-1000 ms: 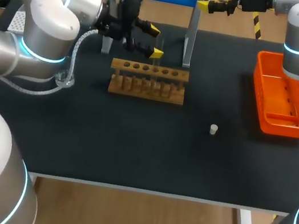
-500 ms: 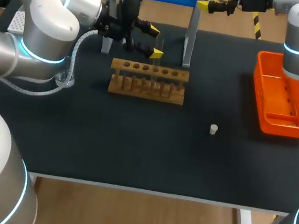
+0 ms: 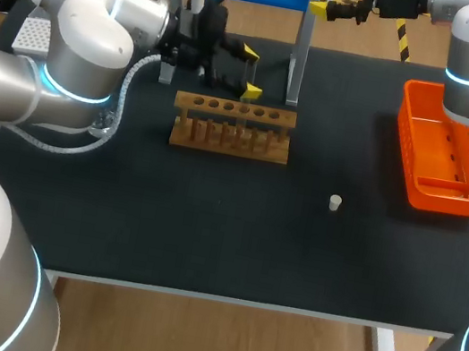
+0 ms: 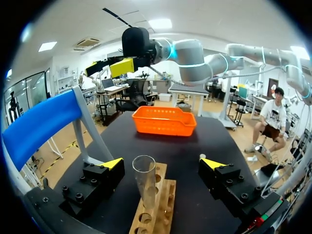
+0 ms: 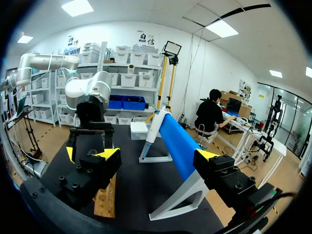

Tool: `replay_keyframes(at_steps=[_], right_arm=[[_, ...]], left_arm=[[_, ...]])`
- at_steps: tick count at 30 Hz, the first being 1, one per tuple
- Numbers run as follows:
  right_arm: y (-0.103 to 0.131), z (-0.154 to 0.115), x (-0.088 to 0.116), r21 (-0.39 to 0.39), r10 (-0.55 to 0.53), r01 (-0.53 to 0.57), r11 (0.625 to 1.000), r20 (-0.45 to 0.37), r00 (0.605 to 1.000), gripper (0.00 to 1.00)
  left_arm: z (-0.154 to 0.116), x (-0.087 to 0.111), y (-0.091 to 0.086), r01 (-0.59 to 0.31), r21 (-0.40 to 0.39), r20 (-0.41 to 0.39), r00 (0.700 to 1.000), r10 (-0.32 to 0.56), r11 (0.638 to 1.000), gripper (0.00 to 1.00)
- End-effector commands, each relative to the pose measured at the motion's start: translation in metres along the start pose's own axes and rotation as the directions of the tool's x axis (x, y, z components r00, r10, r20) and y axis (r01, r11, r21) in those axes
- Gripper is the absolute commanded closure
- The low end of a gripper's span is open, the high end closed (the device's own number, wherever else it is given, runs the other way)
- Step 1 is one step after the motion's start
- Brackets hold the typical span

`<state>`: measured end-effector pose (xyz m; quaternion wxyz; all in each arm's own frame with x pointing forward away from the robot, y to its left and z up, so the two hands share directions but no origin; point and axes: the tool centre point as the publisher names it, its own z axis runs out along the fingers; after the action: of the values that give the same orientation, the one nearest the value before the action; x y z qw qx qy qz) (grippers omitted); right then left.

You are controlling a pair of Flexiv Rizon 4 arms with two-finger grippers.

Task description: Invert the test tube, pick up the pipette, mount the tip to pipette, aspirate from beaker and dispense into the tube, eject the tip, return the pipette, and cap with the stopper.

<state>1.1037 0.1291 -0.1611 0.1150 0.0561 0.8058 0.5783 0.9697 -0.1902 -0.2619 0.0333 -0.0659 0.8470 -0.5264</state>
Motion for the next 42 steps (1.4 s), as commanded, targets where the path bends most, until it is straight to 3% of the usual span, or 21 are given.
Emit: replay_keyframes(at_steps=[1,24,34,42], right_arm=[[0.000,-0.001,-0.001,0.001,0.000,0.000,1.000,-0.005,1.000,0.00],[0.000,-0.001,-0.001,0.001,0.000,0.000,1.000,-0.005,1.000,0.00],[0.000,-0.001,-0.001,0.001,0.000,0.000,1.000,-0.005,1.000,0.00],[0.000,-0.001,-0.001,0.001,0.000,0.000,1.000,-0.005,1.000,0.00]], left_arm=[[0.009,-0.006,0.005,0.006,-0.017,-0.008,1.000,-0.006,1.000,0.00],[0.023,-0.009,0.014,-0.012,-0.053,-0.003,1.000,0.011,0.999,0.00],[0.023,-0.012,0.015,-0.051,-0.110,0.026,0.998,0.054,0.993,0.00],[0.023,-0.015,0.013,-0.094,-0.077,0.011,0.995,0.095,0.993,0.00]])
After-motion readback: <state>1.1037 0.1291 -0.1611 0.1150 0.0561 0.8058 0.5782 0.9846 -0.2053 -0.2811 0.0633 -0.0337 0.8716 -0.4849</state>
